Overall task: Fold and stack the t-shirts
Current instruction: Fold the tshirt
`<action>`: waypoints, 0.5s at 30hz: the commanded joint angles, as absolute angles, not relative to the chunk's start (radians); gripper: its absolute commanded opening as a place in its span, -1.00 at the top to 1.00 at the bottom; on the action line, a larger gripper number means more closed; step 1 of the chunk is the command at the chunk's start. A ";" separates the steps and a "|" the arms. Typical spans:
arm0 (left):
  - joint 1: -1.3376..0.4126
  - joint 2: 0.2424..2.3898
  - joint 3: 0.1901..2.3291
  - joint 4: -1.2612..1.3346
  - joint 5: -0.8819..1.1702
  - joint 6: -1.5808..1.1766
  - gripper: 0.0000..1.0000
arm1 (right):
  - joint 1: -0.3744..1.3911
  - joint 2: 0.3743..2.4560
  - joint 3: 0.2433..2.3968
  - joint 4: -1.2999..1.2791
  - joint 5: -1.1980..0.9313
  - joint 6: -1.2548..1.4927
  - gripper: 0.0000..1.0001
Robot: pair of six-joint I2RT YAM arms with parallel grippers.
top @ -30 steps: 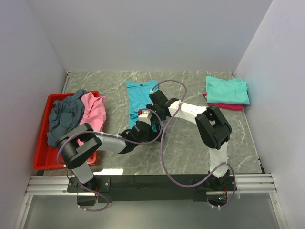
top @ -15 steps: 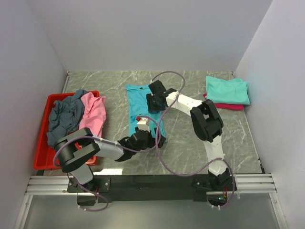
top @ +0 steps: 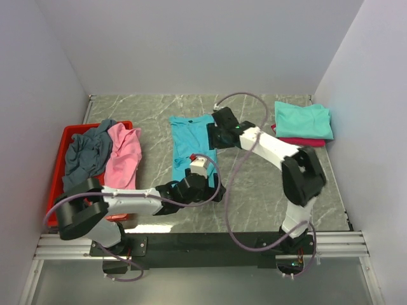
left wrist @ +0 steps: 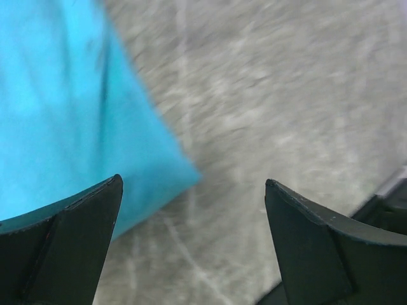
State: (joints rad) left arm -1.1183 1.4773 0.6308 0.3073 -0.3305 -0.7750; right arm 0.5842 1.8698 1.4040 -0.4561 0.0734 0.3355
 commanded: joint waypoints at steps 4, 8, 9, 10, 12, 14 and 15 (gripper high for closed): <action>-1.147 1.318 0.730 0.131 -0.426 -0.709 -0.99 | 0.584 1.596 1.237 -0.402 0.106 0.356 -0.25; -1.128 1.235 0.727 -0.026 -0.540 -0.761 -0.99 | 0.594 1.491 1.096 -0.382 0.089 0.371 -0.26; -1.112 1.227 0.723 -0.055 -0.534 -0.776 -0.99 | 0.597 1.456 1.076 -0.382 0.087 0.379 -0.26; -1.089 1.217 0.713 -0.096 -0.522 -0.802 -0.99 | 0.600 1.439 1.056 -0.377 0.081 0.383 -0.26; -1.016 1.207 0.671 -0.112 -0.465 -0.824 -0.99 | 0.612 1.398 0.996 -0.370 0.052 0.394 -0.26; -0.953 1.190 0.631 -0.110 -0.434 -0.845 -0.99 | 0.635 1.378 0.937 -0.354 0.046 0.419 -0.26; -0.936 1.184 0.600 -0.113 -0.420 -0.853 -0.99 | 0.647 1.362 0.921 -0.350 0.048 0.426 -0.26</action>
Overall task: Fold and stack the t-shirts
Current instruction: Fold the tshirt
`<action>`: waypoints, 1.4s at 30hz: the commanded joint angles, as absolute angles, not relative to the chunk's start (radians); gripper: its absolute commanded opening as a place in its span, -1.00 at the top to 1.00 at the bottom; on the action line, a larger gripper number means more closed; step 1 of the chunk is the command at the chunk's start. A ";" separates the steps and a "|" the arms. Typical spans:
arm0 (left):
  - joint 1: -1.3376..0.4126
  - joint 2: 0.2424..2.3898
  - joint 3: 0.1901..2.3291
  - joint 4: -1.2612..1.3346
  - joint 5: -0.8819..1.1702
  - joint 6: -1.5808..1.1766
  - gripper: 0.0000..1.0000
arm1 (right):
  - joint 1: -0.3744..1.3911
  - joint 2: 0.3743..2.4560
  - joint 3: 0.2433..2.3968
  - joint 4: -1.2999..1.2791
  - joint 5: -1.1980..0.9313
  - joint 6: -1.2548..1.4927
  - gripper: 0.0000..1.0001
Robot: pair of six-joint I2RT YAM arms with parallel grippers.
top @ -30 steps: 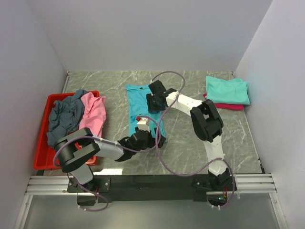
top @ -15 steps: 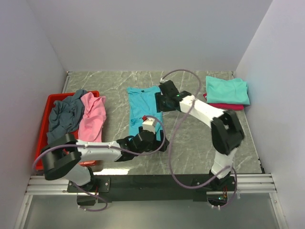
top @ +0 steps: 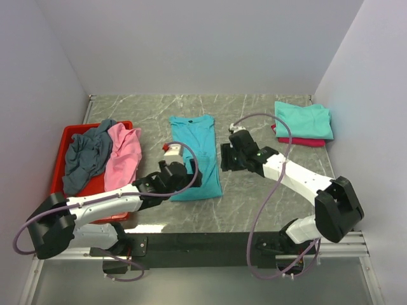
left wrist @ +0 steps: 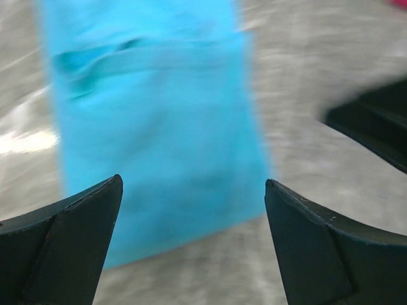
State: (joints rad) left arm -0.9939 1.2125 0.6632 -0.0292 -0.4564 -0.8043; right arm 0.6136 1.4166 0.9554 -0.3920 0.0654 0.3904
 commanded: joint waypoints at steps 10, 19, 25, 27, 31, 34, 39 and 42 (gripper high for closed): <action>-0.862 1.062 0.496 -0.186 -0.403 -0.916 -0.99 | 0.787 1.388 0.764 -0.247 0.015 0.561 -0.26; -0.859 1.002 0.442 -0.241 -0.390 -0.956 -0.99 | 0.833 1.466 0.753 -0.229 0.012 0.595 -0.26; -0.859 0.953 0.410 -0.265 -0.384 -0.974 -0.99 | 0.834 1.506 0.719 -0.218 0.028 0.630 -0.26; -0.859 0.940 0.408 -0.275 -0.383 -0.974 -0.99 | 0.836 1.520 0.716 -0.225 0.032 0.635 -0.25; -0.858 0.933 0.413 -0.287 -0.382 -0.973 -0.99 | 0.841 1.540 0.715 -0.224 0.035 0.641 -0.23; -0.859 0.933 0.414 -0.290 -0.379 -0.971 -0.99 | 0.842 1.560 0.719 -0.222 0.040 0.646 -0.10; -0.859 0.939 0.403 -0.272 -0.336 -0.977 -0.99 | 0.856 1.585 0.730 -0.245 0.054 0.649 0.27; -0.858 0.934 0.379 -0.244 -0.299 -0.992 -0.99 | 0.859 1.577 0.721 -0.252 0.063 0.655 0.55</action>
State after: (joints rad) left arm -0.8623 0.9459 0.4015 -0.2729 -0.3481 -0.9676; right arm 0.8444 1.5448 0.7460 -0.1875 0.0406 0.6418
